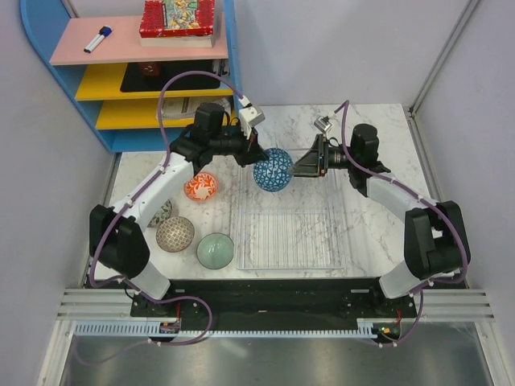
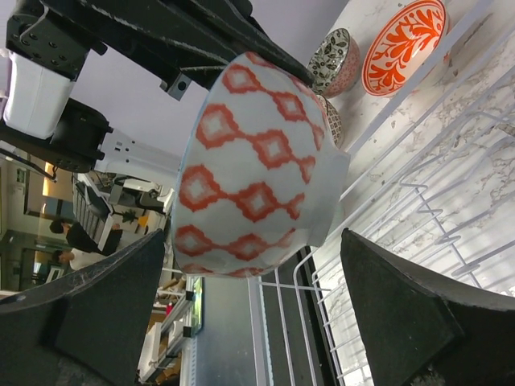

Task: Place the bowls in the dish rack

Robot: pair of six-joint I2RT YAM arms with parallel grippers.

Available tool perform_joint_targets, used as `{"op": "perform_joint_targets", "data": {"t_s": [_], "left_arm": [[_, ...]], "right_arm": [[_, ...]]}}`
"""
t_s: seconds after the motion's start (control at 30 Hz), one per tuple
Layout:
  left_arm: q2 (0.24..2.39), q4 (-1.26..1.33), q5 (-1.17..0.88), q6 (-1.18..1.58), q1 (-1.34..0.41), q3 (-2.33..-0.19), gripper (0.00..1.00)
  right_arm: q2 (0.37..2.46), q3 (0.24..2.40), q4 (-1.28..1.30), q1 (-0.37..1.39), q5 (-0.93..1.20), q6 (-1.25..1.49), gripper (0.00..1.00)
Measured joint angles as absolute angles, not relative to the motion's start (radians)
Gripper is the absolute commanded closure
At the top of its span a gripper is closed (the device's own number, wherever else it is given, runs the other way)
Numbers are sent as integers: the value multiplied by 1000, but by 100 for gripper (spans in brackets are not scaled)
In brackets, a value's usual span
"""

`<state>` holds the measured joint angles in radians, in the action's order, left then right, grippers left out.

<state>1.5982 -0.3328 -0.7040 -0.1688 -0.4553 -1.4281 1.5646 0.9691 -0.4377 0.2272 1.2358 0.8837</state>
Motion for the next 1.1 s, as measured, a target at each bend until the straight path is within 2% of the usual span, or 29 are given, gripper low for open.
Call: {"op": "perform_joint_targets", "data": {"t_s": [0.2,0.47,0.67,0.8,0.9,0.97,1.0,1.07,1.1], "left_arm": [[1598,-330,-686,-168,-474,-1406,98],[1599,-316,-682,-161,-477,-1401,98],[1599,-305,-677,-155,-478,-1400,98],[1599,-298,-674,-152,-480,-1400,98],[1599,-295,-674,-148,-482,-1400,98],[1599,-292,-676,-147,-482,-1400,98],[1599,-292,-674,-147,-483,-1400,98],[1600,-290,-672,-147,-483,-1400,98],[1601,-290,-673,-147,-483,-1400,98]], "right_arm": [[1584,962,-503,227,1239,938,4],[1591,956,-527,226,1239,959,15],[1603,955,-544,227,1241,979,11],[1604,949,-580,227,1242,1003,16],[1605,941,-599,226,1241,1015,28],[1606,937,-603,225,1240,1019,42],[1607,936,-605,225,1239,1020,58],[1611,935,-614,224,1238,1024,79],[1613,935,-616,224,1237,1025,100]]}}
